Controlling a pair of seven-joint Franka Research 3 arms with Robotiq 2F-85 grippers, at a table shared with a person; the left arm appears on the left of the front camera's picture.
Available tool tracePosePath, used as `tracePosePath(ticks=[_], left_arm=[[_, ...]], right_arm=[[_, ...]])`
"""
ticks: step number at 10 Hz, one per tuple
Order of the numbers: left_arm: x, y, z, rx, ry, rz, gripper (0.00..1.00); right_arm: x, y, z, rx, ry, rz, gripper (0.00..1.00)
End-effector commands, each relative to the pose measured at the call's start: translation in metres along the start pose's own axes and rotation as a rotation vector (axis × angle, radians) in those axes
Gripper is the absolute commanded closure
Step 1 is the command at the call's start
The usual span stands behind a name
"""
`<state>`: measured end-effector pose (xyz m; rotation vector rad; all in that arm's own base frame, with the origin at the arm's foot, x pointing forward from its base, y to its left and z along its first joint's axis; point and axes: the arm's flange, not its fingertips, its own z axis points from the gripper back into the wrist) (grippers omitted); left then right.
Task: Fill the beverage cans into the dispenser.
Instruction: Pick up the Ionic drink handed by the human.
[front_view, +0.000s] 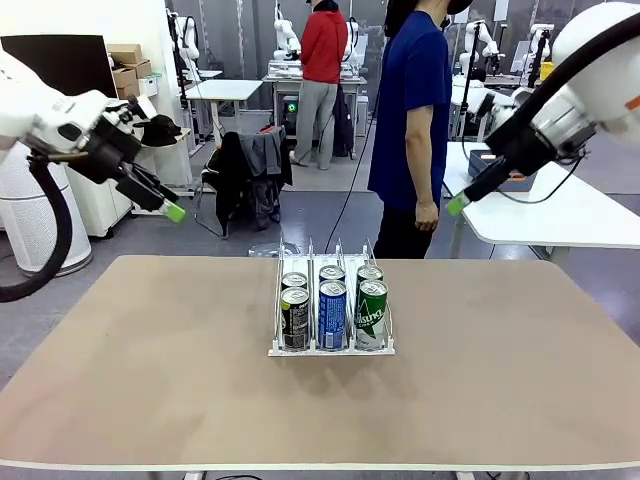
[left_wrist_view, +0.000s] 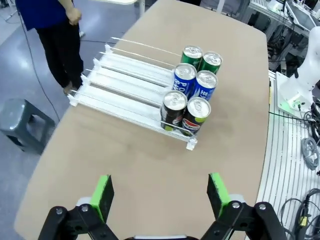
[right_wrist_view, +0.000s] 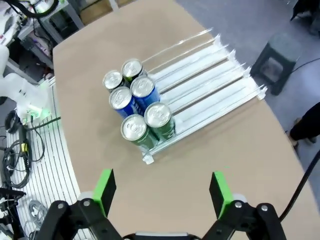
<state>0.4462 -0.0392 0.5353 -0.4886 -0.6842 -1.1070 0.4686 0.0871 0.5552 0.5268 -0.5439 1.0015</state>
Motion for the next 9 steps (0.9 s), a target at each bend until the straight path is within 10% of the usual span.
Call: tracePosePath(ticks=[1,9], left_arm=[[-0.002,0.004,0.01,0.047,-0.04,0.012,0.0],[0.031,0.004,0.024,0.147,0.115,0.04,0.0]], right_arm=[[0.01,-0.005,0.012,-0.04,-0.035,0.055,0.0],[0.026,0.009,0.037,-0.122,-0.006,0.035,0.0]])
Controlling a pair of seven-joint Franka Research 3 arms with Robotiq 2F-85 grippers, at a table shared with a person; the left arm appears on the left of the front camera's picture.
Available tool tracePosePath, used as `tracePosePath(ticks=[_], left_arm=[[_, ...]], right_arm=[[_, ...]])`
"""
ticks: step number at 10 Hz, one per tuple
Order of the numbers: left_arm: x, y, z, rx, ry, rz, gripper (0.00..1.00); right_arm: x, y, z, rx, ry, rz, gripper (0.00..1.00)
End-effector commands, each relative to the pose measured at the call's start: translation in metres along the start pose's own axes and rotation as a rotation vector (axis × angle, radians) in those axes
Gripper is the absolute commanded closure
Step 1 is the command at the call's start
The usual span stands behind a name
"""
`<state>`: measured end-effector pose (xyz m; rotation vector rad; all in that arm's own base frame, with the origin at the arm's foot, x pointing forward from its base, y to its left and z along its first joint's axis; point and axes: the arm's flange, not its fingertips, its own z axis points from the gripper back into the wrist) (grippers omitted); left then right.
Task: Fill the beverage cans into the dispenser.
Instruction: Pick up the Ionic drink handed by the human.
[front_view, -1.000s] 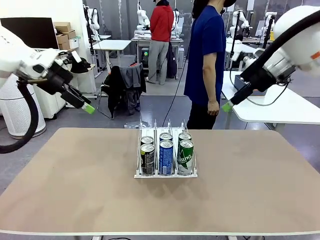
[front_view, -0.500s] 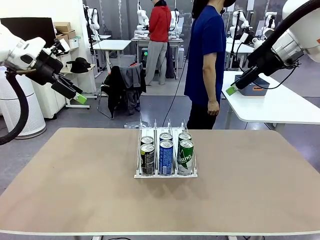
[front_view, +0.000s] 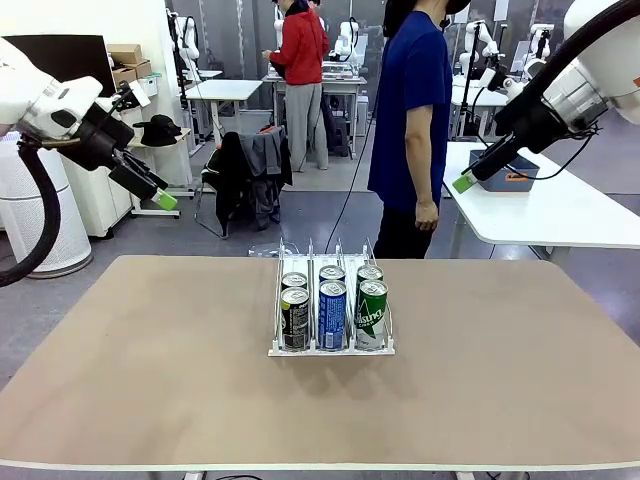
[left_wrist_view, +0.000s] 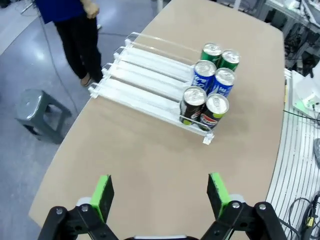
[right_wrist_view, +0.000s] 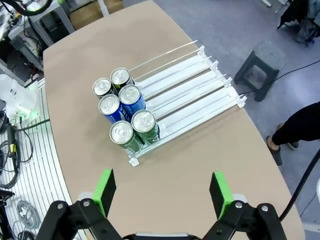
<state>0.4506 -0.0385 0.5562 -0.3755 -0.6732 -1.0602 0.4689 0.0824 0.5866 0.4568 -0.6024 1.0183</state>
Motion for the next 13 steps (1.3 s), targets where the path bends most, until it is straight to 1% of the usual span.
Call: tracePosePath(ticks=[1,2,4,5,7,10,12,13], left_arm=[[0.029,0.0,0.023,0.096,0.065,0.036,0.0],[0.038,-0.001,0.032,0.142,0.055,0.044,0.0],[0.056,-0.004,0.056,0.196,0.038,0.003,0.0],[0.065,-0.011,0.073,0.238,0.021,-0.002,0.0],[0.083,-0.02,0.099,0.313,0.021,-0.028,0.0],[0.104,-0.035,0.121,0.358,0.0,-0.039,0.0],[0.106,-0.044,0.123,0.339,-0.04,-0.063,0.0],[0.105,-0.035,0.129,0.341,-0.017,-0.059,0.0]], right_arm=[[0.02,0.003,0.019,-0.065,0.027,0.002,0.0],[0.033,-0.002,0.025,-0.074,0.04,0.006,0.0],[0.055,-0.001,0.042,-0.111,0.033,0.021,0.0],[0.063,0.005,0.053,-0.12,0.021,0.022,0.0],[0.077,0.017,0.072,-0.157,0.0,0.019,0.0],[0.097,0.033,0.098,-0.218,-0.023,-0.01,0.0],[0.105,0.044,0.111,-0.273,-0.048,0.01,0.0],[0.103,0.046,0.111,-0.277,-0.061,0.022,0.0]])
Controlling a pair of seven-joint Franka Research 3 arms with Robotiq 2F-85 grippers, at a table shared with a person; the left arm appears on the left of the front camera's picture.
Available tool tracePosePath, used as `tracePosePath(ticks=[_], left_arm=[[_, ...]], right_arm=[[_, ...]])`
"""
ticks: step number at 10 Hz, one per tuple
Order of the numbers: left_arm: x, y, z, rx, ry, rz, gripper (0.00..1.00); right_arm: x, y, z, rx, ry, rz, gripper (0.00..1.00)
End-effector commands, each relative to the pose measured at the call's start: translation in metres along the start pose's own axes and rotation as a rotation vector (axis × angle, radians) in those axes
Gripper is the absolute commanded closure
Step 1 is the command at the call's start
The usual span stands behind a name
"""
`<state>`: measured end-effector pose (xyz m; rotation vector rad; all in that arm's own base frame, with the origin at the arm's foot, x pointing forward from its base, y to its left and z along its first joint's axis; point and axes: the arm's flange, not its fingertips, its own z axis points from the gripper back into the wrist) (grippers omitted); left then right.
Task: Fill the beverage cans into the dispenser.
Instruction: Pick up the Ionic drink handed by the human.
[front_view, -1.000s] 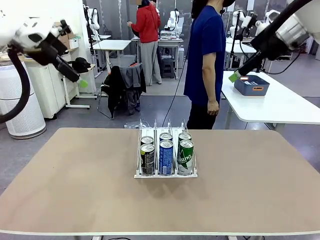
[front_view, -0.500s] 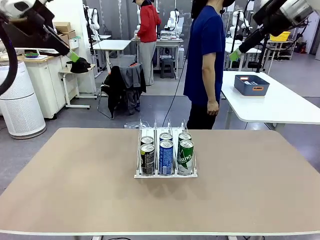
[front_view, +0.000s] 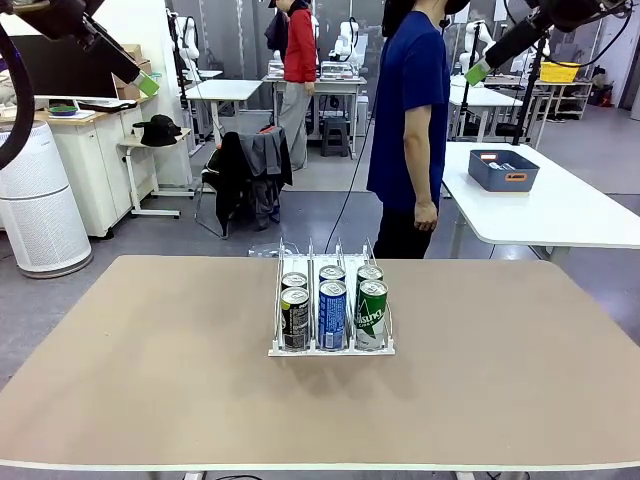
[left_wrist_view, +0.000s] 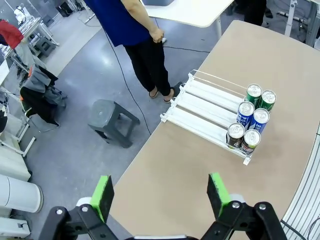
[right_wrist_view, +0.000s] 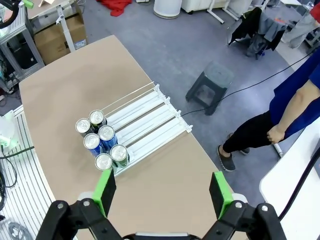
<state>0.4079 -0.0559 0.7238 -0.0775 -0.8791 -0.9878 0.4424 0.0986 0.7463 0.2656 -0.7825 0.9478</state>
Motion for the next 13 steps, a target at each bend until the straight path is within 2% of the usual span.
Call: tracePosePath(ticks=[1,6,13], left_arm=[[-0.006,0.005,-0.001,0.006,0.014,0.009,0.0],[-0.006,0.005,-0.001,0.006,0.014,0.009,0.0],[-0.006,0.005,-0.001,0.006,0.014,0.009,0.0]], right_arm=[[-0.003,-0.002,-0.006,0.012,0.008,-0.007,0.0],[0.004,0.0,0.006,0.02,0.011,0.009,0.0],[0.018,0.011,0.022,0.013,-0.002,-0.086,0.0]])
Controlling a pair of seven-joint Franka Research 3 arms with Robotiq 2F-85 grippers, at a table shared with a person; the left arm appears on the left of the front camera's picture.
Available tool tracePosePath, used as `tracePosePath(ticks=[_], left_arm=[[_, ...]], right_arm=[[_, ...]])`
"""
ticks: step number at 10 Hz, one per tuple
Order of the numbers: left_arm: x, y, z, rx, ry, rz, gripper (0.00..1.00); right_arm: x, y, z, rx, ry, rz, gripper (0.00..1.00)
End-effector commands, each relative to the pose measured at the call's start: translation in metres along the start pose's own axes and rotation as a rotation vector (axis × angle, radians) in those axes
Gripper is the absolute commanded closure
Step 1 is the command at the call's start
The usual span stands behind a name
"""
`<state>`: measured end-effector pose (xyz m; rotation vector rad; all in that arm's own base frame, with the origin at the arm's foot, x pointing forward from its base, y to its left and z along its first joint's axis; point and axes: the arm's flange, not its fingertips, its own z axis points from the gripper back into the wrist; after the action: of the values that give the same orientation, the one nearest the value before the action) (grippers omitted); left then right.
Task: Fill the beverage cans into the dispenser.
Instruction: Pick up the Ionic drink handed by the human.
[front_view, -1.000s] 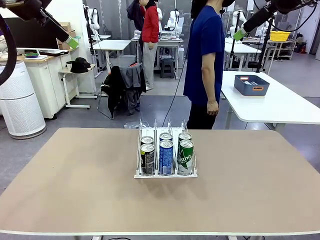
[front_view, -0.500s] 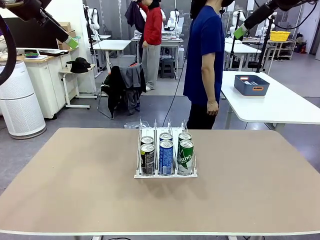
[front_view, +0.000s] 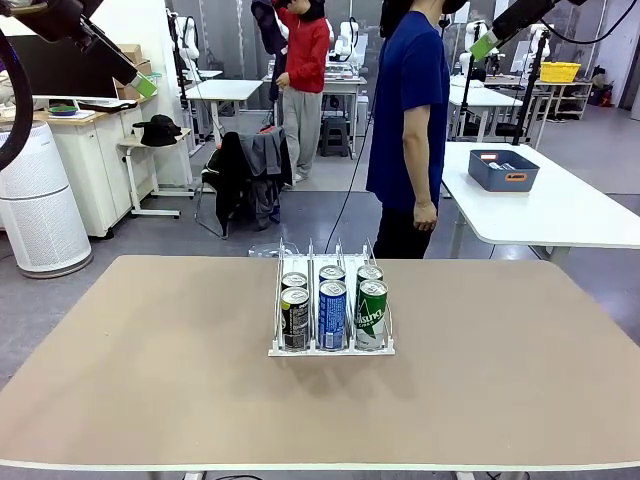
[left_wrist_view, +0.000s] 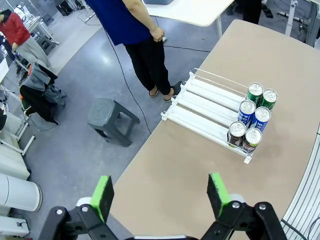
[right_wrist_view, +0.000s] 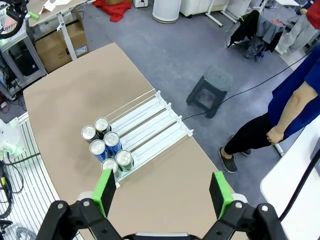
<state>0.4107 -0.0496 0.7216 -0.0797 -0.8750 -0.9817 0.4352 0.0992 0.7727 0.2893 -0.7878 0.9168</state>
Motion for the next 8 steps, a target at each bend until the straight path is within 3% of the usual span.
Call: tracePosePath(ticks=[1,4,8], left_arm=[[-0.001,0.0,0.0,0.007,0.011,0.002,0.0],[-0.001,0.0,0.0,0.007,0.011,0.002,0.0],[-0.001,0.0,0.0,0.007,0.011,0.002,0.0]], right_arm=[[0.002,0.016,0.003,0.021,0.035,-0.118,0.0],[0.007,0.043,0.013,0.034,0.087,-0.17,0.0],[0.008,0.061,0.027,-0.083,0.085,-0.091,0.0]])
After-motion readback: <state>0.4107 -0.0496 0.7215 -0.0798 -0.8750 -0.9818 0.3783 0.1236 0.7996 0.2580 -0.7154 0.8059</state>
